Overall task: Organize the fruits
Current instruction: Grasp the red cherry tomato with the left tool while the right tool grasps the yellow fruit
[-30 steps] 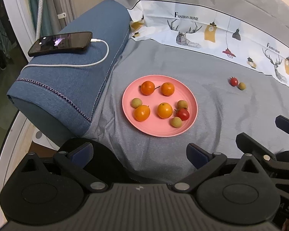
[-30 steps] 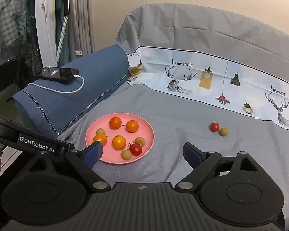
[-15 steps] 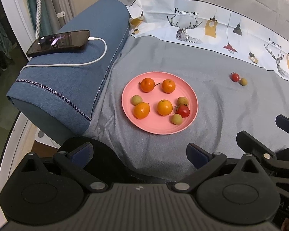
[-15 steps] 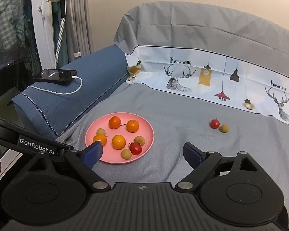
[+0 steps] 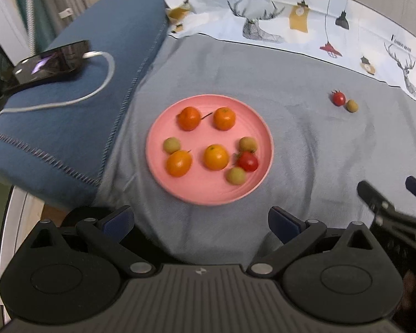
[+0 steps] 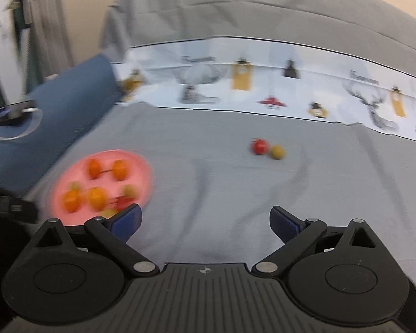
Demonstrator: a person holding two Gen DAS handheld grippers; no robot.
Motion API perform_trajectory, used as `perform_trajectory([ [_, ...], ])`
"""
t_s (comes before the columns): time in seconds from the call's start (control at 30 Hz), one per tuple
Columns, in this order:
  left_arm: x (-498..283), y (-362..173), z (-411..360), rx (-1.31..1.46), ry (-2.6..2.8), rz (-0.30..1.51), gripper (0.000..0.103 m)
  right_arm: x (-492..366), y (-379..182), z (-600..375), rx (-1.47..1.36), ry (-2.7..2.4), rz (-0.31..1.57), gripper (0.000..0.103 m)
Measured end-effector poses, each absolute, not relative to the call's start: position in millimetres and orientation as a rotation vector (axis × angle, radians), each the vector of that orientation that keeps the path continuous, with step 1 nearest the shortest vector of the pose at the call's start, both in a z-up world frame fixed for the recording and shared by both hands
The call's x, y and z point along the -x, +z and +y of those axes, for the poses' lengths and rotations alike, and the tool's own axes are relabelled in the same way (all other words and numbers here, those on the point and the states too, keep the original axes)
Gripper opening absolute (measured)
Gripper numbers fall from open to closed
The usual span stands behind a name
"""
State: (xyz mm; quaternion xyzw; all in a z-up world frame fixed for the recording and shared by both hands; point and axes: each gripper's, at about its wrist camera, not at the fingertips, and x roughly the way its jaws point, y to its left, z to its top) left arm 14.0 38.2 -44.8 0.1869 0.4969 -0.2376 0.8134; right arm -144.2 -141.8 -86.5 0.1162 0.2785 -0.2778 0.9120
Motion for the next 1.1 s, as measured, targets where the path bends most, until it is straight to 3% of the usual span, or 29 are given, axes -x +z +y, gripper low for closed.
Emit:
perform_trajectory([
  [0.3, -58.6, -63.9, -49.3, -0.392, -0.506, 1.134, 0.103, 70.6, -160.8, -289.6, -0.181, -0.741, 0.607, 0.099],
  [0.6, -94.0, -105.1, -147.2, -0.458, -0.523, 1.140, 0.103, 26.9, -198.2, -343.0, -0.126, -0.717, 0.560, 0.095],
  [0.63, -95.9, -109.4, -158.9, -0.460, -0.534, 1.139, 0.103, 27.9, -196.7, -343.5, -0.127, -0.689, 0.545, 0.079],
  [0.67, -97.4, -113.7, -170.6, -0.461, -0.545, 1.136, 0.103, 28.6, -195.4, -344.0, -0.135, -0.652, 0.537, 0.047],
  [0.7, -98.6, -117.8, -184.2, -0.460, -0.558, 1.130, 0.103, 28.8, -193.5, -344.3, -0.133, -0.635, 0.538, 0.029],
  [1.07, -81.6, -167.4, -329.2, -0.554, -0.783, 1.037, 0.103, 82.2, -194.5, -433.1, -0.428, -1.065, 0.473, 0.028],
  [1.1, -80.8, -173.8, -335.6, -0.559, -0.779, 1.039, 0.099, 80.4, -194.0, -432.2, -0.422, -1.064, 0.476, 0.028],
])
